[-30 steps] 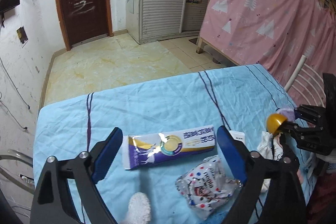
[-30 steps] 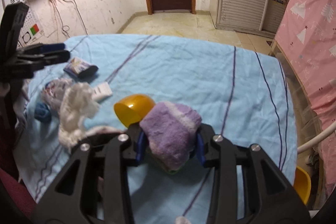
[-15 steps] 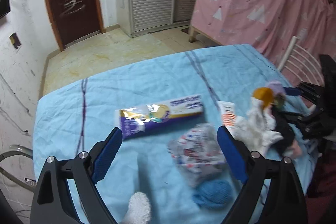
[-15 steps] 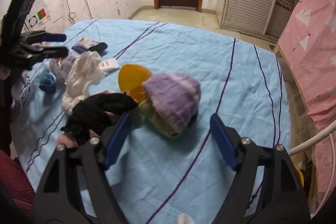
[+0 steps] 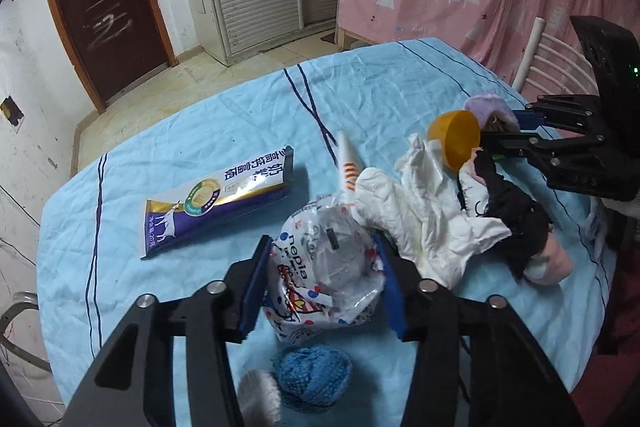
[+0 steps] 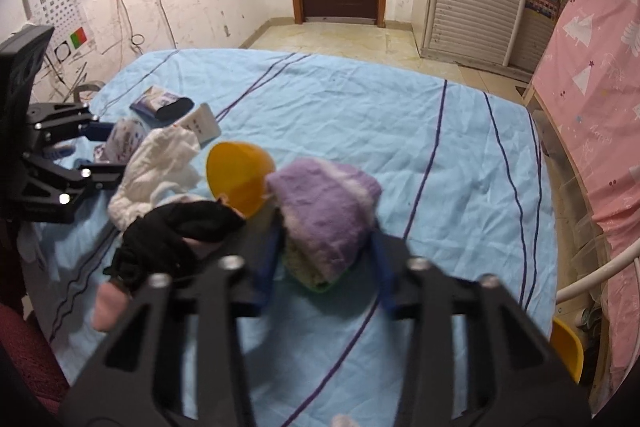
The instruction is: Collect trash
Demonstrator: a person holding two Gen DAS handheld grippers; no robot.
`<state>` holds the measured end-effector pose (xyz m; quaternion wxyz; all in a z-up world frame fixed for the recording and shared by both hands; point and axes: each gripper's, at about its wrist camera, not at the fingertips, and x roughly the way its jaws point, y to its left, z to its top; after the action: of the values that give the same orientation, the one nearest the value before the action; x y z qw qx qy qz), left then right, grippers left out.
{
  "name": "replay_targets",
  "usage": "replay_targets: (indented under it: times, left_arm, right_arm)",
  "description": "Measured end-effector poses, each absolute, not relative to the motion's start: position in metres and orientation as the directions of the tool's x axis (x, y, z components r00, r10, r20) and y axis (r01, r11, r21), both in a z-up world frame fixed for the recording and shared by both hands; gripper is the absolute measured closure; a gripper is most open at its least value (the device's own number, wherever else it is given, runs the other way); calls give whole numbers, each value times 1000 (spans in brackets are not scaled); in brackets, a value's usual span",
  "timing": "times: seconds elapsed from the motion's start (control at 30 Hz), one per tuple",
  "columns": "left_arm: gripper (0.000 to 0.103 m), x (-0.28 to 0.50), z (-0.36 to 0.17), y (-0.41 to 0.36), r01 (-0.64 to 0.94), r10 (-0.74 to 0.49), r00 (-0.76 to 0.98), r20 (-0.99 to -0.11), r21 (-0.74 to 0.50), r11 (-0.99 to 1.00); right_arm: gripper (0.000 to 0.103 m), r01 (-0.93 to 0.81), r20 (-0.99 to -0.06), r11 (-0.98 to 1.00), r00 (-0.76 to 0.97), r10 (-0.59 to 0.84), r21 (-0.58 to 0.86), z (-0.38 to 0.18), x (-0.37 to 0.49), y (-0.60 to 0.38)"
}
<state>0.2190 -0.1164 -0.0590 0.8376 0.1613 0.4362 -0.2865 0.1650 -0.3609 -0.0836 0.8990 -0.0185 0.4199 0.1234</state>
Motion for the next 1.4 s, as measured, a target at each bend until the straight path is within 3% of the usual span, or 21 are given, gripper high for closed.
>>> replay_targets:
  times: [0.47, 0.9, 1.4]
  left_arm:
    - [67, 206, 6, -110, 564, -369, 582, -725, 32, 825]
    - [67, 168, 60, -213, 693, -570, 558, -603, -38, 720]
    - [67, 123, 36, -367, 841, -675, 346, -652, -103, 531]
  right_arm:
    - [71, -112, -577, 978, 793, 194, 175, -41, 123, -420]
    - [71, 102, -485, 967, 874, 25, 235, -34, 59, -510]
    - [71, 258, -478, 932, 871, -111, 254, -37, 7, -590]
